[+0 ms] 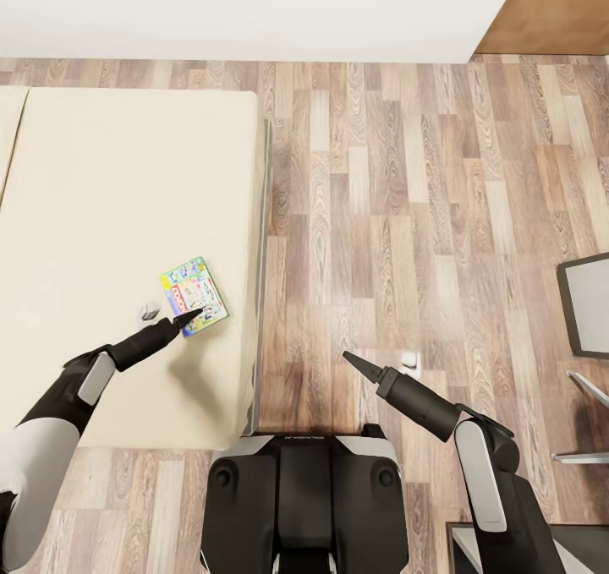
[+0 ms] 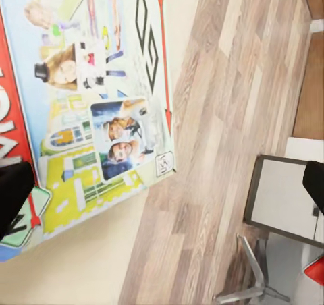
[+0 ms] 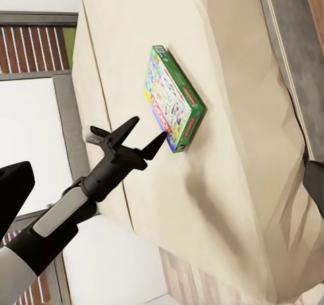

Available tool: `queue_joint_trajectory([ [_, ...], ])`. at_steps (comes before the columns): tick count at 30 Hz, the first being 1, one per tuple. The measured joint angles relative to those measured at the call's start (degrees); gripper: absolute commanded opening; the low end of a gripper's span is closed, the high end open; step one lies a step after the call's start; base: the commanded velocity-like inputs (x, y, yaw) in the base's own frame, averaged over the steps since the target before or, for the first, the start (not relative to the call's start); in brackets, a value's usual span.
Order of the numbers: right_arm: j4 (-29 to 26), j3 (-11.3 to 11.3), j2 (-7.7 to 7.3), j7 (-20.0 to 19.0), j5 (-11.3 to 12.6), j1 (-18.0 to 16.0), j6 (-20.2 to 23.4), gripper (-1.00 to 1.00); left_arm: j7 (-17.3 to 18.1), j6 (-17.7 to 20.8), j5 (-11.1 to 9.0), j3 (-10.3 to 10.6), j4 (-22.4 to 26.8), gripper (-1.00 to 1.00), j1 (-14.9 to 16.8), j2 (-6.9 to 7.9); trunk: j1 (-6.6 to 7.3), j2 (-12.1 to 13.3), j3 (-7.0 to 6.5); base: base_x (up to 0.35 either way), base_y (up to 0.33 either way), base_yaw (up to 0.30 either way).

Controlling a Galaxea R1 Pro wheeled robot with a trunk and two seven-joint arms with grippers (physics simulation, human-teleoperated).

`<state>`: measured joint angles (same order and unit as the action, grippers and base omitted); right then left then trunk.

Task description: Put all the toys in the child's room - the three board games (two on the bed and one on the table), the two jigsaw puzzles on the table, and the tennis ball on the table - inside the toy box on the table in the child's room.

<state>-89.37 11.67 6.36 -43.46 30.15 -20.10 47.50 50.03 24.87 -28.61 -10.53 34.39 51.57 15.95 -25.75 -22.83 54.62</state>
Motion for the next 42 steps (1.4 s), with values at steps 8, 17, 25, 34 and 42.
queue_joint_trajectory([
  [8, 0.0, 0.02, 0.0, 0.02, -0.06, 0.0, 0.0, 1.0, -0.46, -0.09, 0.04, -0.09, 0.0, 1.0, 0.0, -0.58, 0.0, 0.0, 0.0, 0.0, 0.0, 0.0],
  [17, 0.0, -0.01, 0.0, 0.16, -0.09, 0.0, 0.0, 1.0, -0.84, 1.29, 0.04, -0.84, 0.06, 1.0, 0.0, 1.55, 0.0, 0.0, 0.0, 0.0, 0.0, 0.0],
  [25, 0.0, -0.09, 0.14, 0.42, -0.16, 0.0, -0.07, 1.0, -4.1, 2.87, 0.02, -0.94, 0.08, 1.0, 0.0, 4.2, 0.0, 0.0, 0.0, 0.0, 0.0, 0.0],
  [34, 0.0, -0.15, 0.22, 0.56, -0.24, 0.0, -0.09, 1.0, -10.0, 2.79, -0.2, -0.95, 0.08, 1.0, 0.0, 4.3, 0.0, 0.0, 0.0, 0.0, 0.0, 0.0],
  [42, 0.0, -0.12, 0.22, 0.51, -0.2, 0.0, -0.09, 1.0, -11.29, 2.61, -0.21, -0.91, 0.08, 1.0, 0.0, 4.23, 0.0, 0.0, 0.0, 0.0, 0.0, 0.0],
])
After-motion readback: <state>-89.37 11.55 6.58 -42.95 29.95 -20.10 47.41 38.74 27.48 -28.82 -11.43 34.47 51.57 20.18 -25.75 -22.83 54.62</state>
